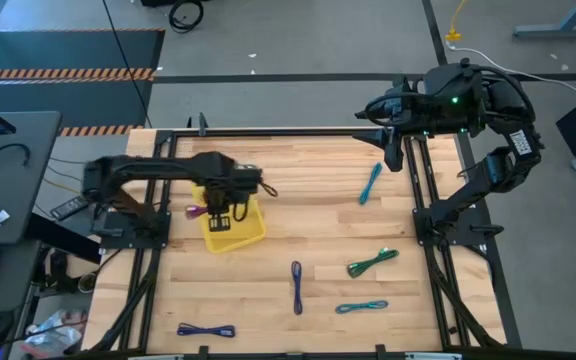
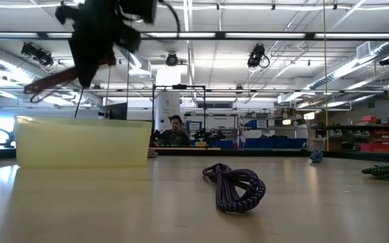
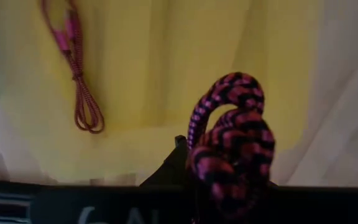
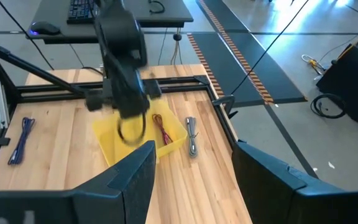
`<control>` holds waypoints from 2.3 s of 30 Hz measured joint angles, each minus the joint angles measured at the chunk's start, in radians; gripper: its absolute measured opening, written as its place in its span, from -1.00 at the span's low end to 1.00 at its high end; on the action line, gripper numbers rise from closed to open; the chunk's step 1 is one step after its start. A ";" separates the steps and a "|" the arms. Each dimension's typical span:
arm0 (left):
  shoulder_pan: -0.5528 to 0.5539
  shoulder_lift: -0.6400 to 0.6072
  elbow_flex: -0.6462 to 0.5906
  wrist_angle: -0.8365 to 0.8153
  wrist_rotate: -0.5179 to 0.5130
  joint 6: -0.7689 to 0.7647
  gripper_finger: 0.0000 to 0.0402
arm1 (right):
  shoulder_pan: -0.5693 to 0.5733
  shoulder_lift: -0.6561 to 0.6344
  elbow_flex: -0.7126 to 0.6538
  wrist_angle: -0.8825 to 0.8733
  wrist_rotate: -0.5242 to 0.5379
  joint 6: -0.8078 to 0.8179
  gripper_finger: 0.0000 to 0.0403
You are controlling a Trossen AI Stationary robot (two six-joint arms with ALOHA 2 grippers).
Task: Pick and place USB-C Cables
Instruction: Put the pink charger cable into the yellow bin
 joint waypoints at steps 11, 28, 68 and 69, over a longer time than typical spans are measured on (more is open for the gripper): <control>-0.079 -0.352 -0.009 -0.121 -0.173 -0.351 -0.91 | 0.000 0.000 0.000 0.031 0.000 -0.002 0.07; 0.182 -0.218 -0.316 0.321 0.086 0.069 -0.91 | 0.000 0.000 0.000 0.046 -0.007 0.035 0.08; 0.300 0.192 -0.256 0.447 0.146 0.391 -0.91 | 0.000 0.000 0.000 0.031 -0.007 0.053 0.08; 0.300 0.192 -0.269 0.466 0.146 0.391 -0.91 | 0.000 0.000 0.000 0.031 -0.007 0.053 0.08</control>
